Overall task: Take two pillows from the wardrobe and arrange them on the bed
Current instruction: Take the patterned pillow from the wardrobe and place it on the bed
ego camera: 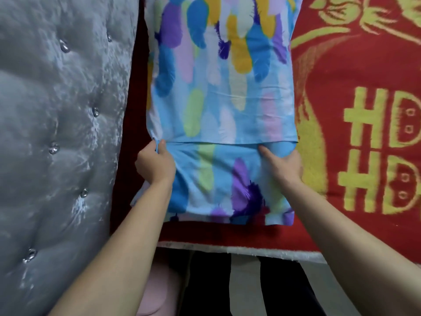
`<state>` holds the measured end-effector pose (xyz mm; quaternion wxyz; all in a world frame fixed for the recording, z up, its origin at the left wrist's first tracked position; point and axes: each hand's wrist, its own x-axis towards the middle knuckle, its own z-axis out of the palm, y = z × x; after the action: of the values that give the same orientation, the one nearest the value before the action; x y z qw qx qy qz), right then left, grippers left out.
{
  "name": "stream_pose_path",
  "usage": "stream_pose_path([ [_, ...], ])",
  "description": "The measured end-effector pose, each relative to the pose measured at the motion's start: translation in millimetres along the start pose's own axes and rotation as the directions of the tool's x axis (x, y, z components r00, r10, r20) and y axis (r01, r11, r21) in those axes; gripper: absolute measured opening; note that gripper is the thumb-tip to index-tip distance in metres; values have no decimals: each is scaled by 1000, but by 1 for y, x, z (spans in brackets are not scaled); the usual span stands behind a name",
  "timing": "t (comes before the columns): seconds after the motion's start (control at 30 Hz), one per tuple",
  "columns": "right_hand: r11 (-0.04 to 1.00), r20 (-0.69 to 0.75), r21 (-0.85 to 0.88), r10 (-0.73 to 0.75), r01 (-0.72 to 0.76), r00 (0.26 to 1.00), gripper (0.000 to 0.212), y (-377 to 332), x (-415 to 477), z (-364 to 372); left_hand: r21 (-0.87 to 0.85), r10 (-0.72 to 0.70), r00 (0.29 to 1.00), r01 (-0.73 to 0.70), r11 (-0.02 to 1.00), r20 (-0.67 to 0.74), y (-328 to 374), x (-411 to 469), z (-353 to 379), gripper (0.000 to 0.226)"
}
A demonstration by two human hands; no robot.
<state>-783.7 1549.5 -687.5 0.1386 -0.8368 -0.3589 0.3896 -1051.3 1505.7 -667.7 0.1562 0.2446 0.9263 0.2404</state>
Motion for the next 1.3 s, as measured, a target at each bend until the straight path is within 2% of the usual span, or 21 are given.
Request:
stream_pose_path([
  [0.13, 985, -169, 32, -164, 172, 972, 62, -35, -12, -3, -89, 131, 986, -141, 986, -107, 40, -1, -22, 33],
  [0.3, 895, -351, 176, -331, 409, 876, 52, -89, -21, -19, -285, 277, 921, -352, 892, -273, 89, 32, -57, 32],
  [0.43, 875, -365, 212, -343, 435, 866, 60, -112, -12, -8, -244, 331, 898, -404, 882, -289, 100, 62, -60, 36],
  [0.5, 913, -291, 128, -339, 387, 895, 76, -111, -3, 3, -171, 345, 917, -380, 909, -200, 88, 85, -49, 34],
  [0.53, 926, -214, 46, -357, 374, 909, 85, -106, 3, 9, -118, 335, 936, -346, 931, -106, 80, 95, -41, 33],
  [0.6, 909, 40, -133, -394, 396, 918, 97, -87, 17, 20, 1, 276, 938, -282, 959, 209, 57, 104, -25, 46],
  [0.67, 846, 336, -313, -327, 432, 883, 100, -61, 26, 29, 189, 204, 799, -367, 911, 566, 22, 94, -9, 65],
  [0.7, 792, 427, -399, -285, 461, 858, 102, -46, 29, 33, 278, 171, 732, -449, 849, 660, 3, 85, -3, 70],
  [0.73, 738, 468, -459, -273, 495, 840, 103, -34, 31, 36, 331, 163, 697, -517, 789, 699, -13, 75, 2, 75],
  [0.8, 697, 475, -485, -297, 528, 829, 104, -21, 33, 38, 365, 176, 699, -551, 750, 693, -30, 63, 8, 81],
  [0.93, 732, 448, -452, -308, 509, 840, 101, -23, 35, 36, 382, 157, 738, -505, 774, 656, -25, 61, 10, 77],
  [1.1, 671, 378, -500, -400, 548, 835, 80, -30, 20, 24, 388, 200, 768, -508, 769, 609, -16, 43, -4, 65],
  [1.2, 588, 357, -512, -517, 626, 778, 81, -32, 5, 6, 420, 297, 768, -580, 698, 567, -12, 21, -18, 61],
  [1.3, 522, 357, -493, -609, 696, 709, 81, -40, -6, -26, 424, 381, 773, -609, 671, 508, 9, -3, -40, 61],
])
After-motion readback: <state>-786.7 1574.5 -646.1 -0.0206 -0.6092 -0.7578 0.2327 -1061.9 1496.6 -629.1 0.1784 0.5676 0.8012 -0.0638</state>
